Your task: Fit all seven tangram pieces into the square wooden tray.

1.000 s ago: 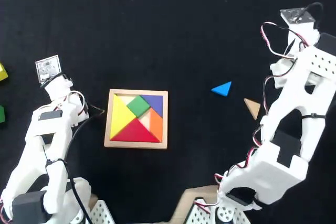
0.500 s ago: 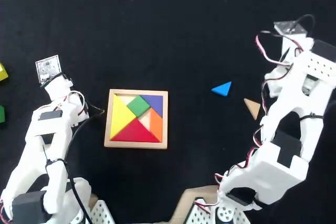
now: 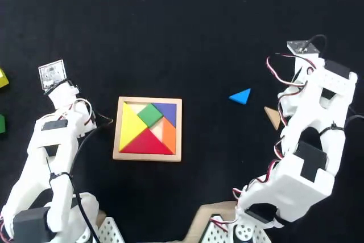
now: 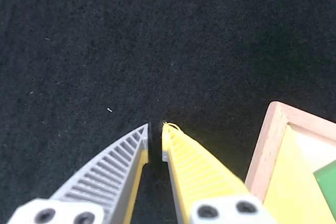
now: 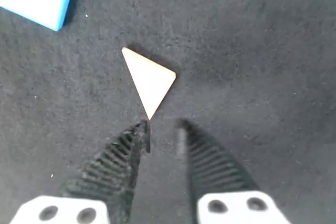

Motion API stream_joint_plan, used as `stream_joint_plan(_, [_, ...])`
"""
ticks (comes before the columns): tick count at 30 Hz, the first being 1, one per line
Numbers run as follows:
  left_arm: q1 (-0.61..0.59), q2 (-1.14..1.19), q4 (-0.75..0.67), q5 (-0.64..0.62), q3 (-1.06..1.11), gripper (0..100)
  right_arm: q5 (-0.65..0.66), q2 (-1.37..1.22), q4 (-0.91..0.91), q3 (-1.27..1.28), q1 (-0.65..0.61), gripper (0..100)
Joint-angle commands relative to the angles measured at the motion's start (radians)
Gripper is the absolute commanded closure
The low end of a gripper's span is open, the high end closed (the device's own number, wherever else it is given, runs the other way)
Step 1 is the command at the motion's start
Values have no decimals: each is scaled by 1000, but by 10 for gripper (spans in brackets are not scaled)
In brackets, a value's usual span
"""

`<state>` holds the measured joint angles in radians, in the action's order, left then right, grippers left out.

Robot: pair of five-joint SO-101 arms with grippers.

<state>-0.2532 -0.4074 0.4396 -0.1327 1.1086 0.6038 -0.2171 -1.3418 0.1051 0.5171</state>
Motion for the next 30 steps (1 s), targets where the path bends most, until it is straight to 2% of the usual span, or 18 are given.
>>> stream_joint_plan(1, [5, -26, -17, 8, -5, 937, 5, 58, 15, -5, 6, 835])
stream_joint_plan(8, [5, -26, -17, 8, -5, 937, 5, 56, 25, 18, -51, 835])
stream_joint_plan(13, [5, -26, -17, 8, -5, 937, 2, 56, 123, 91, -97, 832])
stream_joint_plan(18, [5, -26, -17, 8, -5, 937, 0, 56, 180, 125, -97, 832])
stream_joint_plan(30, [5, -26, -17, 8, -5, 937, 5, 4, 192, 110, -101, 825])
